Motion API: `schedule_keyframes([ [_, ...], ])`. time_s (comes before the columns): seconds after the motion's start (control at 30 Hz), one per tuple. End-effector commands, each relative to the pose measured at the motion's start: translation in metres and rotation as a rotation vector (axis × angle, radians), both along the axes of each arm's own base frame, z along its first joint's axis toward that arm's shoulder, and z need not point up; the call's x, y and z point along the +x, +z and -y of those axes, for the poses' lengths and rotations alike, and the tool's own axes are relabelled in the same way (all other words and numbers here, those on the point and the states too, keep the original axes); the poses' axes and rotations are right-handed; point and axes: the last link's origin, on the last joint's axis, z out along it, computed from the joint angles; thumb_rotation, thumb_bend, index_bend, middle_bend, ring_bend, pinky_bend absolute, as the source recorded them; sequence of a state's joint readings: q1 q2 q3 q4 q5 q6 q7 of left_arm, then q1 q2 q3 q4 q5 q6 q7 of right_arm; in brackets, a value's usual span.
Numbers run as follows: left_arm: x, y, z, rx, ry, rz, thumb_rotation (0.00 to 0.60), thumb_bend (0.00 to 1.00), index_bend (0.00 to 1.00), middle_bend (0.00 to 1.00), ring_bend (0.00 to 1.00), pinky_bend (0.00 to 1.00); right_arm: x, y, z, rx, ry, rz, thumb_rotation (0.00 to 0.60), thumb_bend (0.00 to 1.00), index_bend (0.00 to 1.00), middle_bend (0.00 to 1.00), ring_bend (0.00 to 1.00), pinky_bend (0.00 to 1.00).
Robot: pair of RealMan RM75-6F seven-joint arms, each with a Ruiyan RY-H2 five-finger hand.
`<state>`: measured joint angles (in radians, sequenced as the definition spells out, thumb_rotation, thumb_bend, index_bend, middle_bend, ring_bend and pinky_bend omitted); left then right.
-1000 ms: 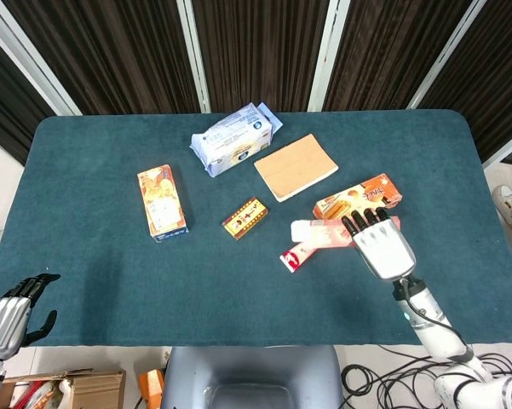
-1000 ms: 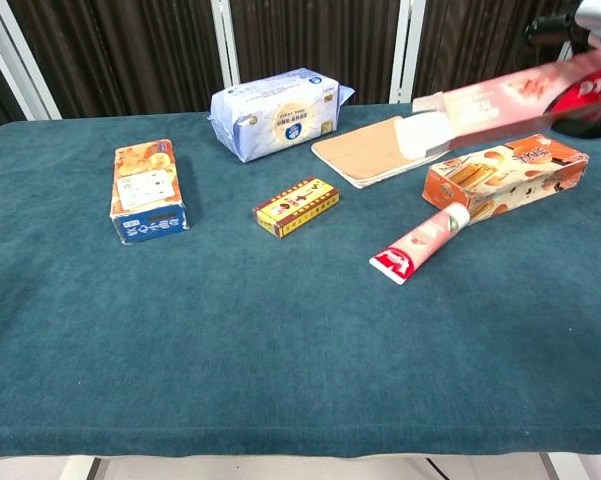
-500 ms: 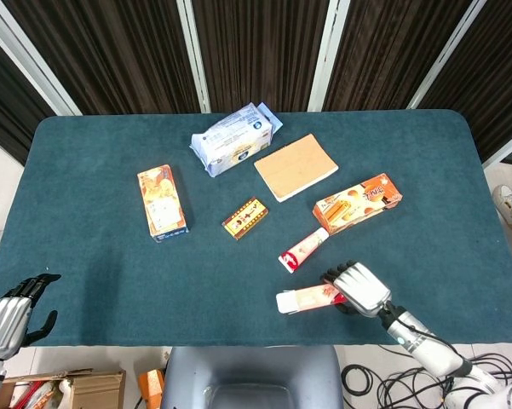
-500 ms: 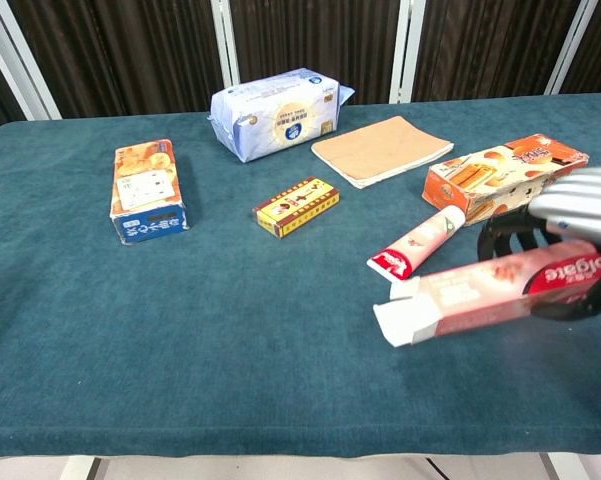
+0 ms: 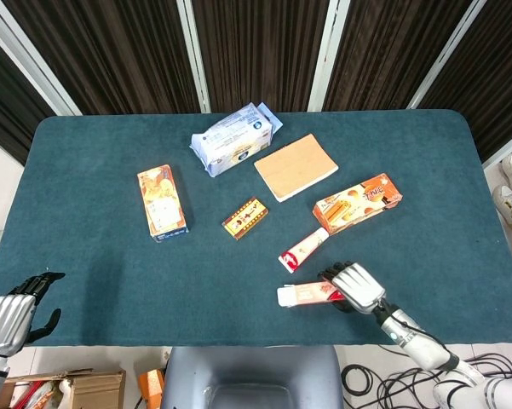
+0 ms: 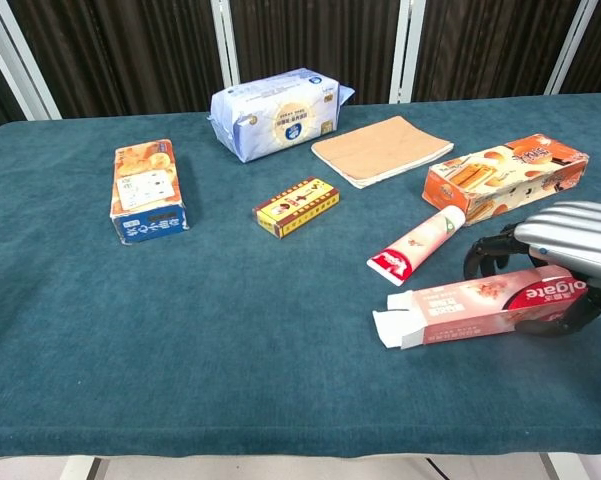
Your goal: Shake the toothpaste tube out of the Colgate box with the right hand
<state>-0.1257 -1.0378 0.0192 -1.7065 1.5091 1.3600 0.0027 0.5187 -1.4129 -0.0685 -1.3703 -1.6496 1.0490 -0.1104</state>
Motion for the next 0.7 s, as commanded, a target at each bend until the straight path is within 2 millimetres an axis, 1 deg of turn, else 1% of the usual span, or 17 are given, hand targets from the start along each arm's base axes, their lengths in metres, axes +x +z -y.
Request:
schedule_keyframes([
  [0.03, 0.0, 0.0, -0.001, -0.002, 0.0, 0.003, 0.6, 0.42, 0.24, 0.24, 0.23, 0.4, -0.002, 0.005, -0.001, -0.002, 0.0, 0.003, 0.6, 0.18, 0.13, 0.17, 0.08, 0.28],
  [0.07, 0.0, 0.0, -0.001, -0.002, -0.001, 0.004, 0.6, 0.42, 0.24, 0.24, 0.23, 0.4, -0.002, 0.008, -0.001, -0.005, -0.001, 0.002, 0.6, 0.15, 0.07, 0.11, 0.04, 0.2],
  [0.1, -0.001, 0.0, -0.002, -0.001, -0.001, 0.005, 0.6, 0.42, 0.24, 0.24, 0.23, 0.4, -0.004, 0.013, -0.002, -0.004, -0.006, -0.004, 0.6, 0.14, 0.03, 0.06, 0.01, 0.15],
  [0.17, -0.001, 0.0, -0.002, 0.0, -0.001, 0.006, 0.6, 0.42, 0.24, 0.24, 0.23, 0.4, -0.005, 0.022, -0.005, -0.002, -0.018, -0.012, 0.6, 0.11, 0.0, 0.0, 0.0, 0.09],
  [0.33, -0.001, 0.002, 0.0, 0.008, 0.0, 0.005, 0.6, 0.42, 0.24, 0.24, 0.23, 0.4, -0.007, 0.054, -0.015, -0.055, -0.087, 0.056, 0.6, 0.09, 0.0, 0.0, 0.0, 0.07],
  [0.4, 0.0, 0.002, 0.001, 0.01, -0.002, 0.004, 0.6, 0.42, 0.24, 0.24, 0.23, 0.4, -0.012, 0.072, -0.024, -0.126, -0.15, 0.136, 0.6, 0.09, 0.0, 0.0, 0.0, 0.07],
  [0.47, 0.001, 0.002, 0.002, 0.012, -0.008, 0.0, 0.6, 0.42, 0.24, 0.24, 0.23, 0.4, -0.021, 0.086, -0.035, -0.204, -0.2, 0.155, 0.6, 0.09, 0.0, 0.0, 0.0, 0.1],
  [0.53, 0.001, 0.002, 0.002, 0.015, -0.013, -0.002, 0.6, 0.42, 0.24, 0.24, 0.23, 0.4, -0.03, 0.094, -0.047, -0.274, -0.224, 0.141, 0.6, 0.09, 0.0, 0.0, 0.0, 0.12],
  [0.6, 0.001, 0.003, 0.002, 0.023, -0.016, -0.005, 0.6, 0.42, 0.24, 0.24, 0.23, 0.4, -0.04, 0.098, -0.062, -0.353, -0.261, 0.138, 0.6, 0.09, 0.0, 0.0, 0.0, 0.12],
  [0.7, 0.001, 0.003, 0.002, 0.029, -0.017, -0.009, 0.6, 0.42, 0.24, 0.24, 0.23, 0.4, -0.047, 0.098, -0.071, -0.386, -0.29, 0.14, 0.6, 0.09, 0.0, 0.0, 0.0, 0.12],
])
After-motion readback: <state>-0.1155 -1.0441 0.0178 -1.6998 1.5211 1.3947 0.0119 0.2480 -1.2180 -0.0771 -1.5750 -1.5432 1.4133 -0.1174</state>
